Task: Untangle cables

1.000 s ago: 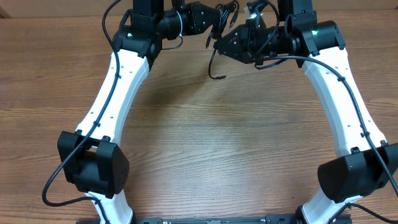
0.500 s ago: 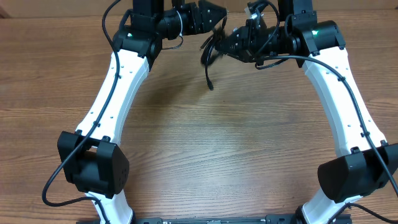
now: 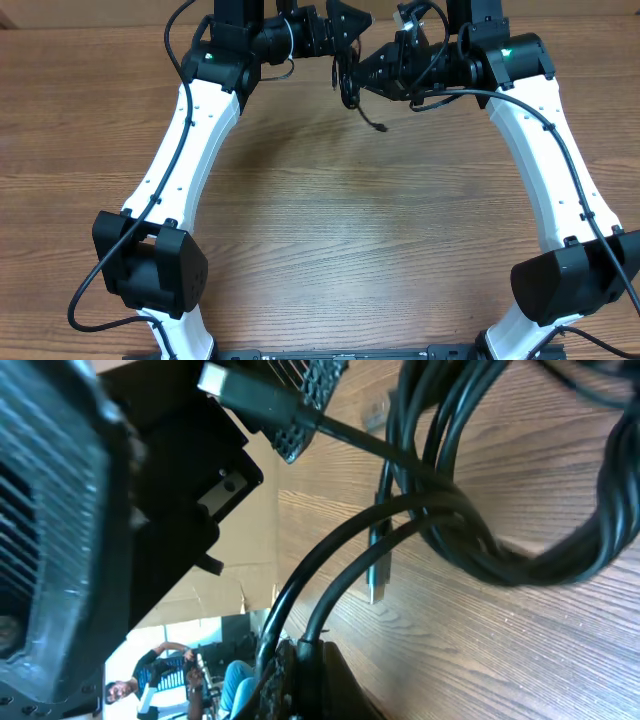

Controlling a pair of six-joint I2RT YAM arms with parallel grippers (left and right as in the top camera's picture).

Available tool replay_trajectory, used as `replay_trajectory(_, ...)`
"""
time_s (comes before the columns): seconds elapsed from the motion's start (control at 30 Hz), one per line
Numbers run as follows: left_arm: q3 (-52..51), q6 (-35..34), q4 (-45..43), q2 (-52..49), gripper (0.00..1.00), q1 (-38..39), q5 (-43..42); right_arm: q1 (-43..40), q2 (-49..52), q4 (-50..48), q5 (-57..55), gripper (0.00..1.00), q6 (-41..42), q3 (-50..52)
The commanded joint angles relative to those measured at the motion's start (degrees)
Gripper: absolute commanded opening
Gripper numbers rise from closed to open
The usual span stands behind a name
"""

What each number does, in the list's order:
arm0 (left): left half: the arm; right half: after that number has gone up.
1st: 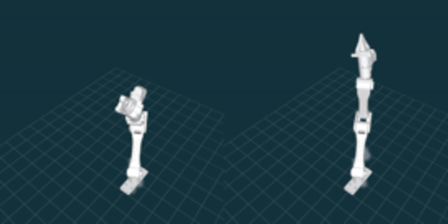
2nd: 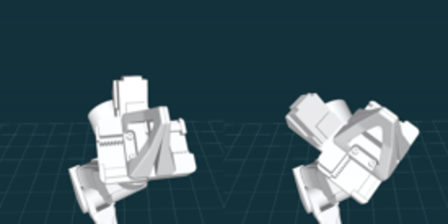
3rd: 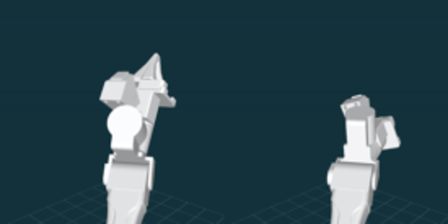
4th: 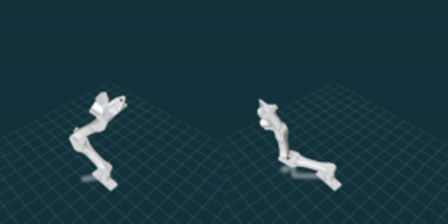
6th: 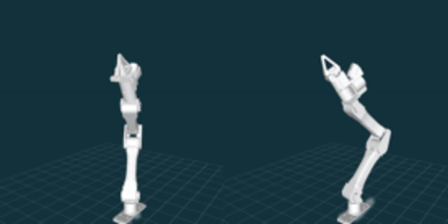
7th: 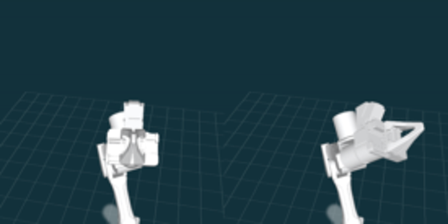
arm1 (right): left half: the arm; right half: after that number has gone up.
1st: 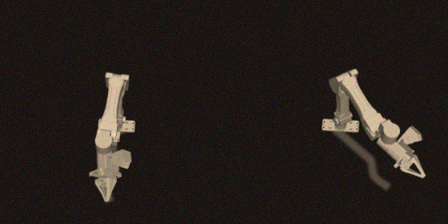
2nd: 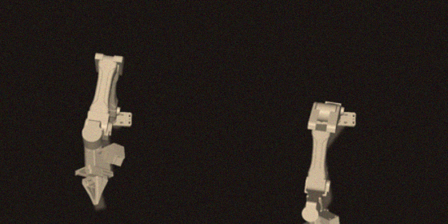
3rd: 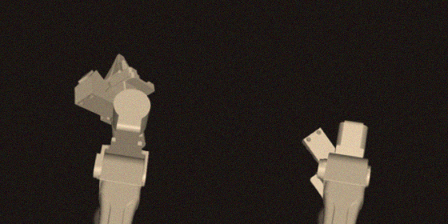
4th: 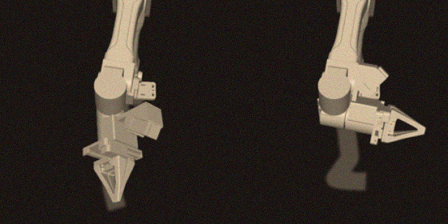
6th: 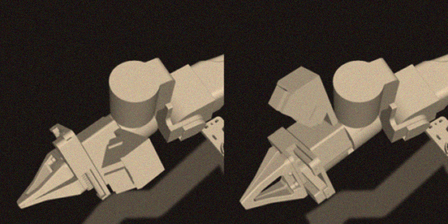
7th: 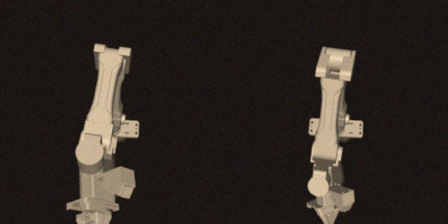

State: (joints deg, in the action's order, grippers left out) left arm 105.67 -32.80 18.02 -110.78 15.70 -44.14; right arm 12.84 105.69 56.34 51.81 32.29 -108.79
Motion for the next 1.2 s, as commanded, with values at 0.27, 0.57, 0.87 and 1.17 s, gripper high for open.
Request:
replay_trajectory(0.27,-0.2,5.3,6.9,1.4,1.00,-5.9,-5.0,-3.9,-1.8,-2.3,0.1,0.04,-0.7,-1.5)
replay_trajectory(0.57,-0.2,14.7,18.9,1.4,1.00,-6.4,-4.1,-4.3,-1.8,-6.5,2.6,0.04,2.1,-1.5)
replay_trajectory(0.87,-3.7,16.2,22.7,1.4,1.00,-6.2,0.0,-4.2,-1.8,-11.9,10.1,0.04,3.8,-1.5)
replay_trajectory(1.17,-13.1,3.2,0.3,1.4,1.00,-6.2,-11.6,-4.2,-1.8,-12.2,11.3,0.04,4.0,-1.6)
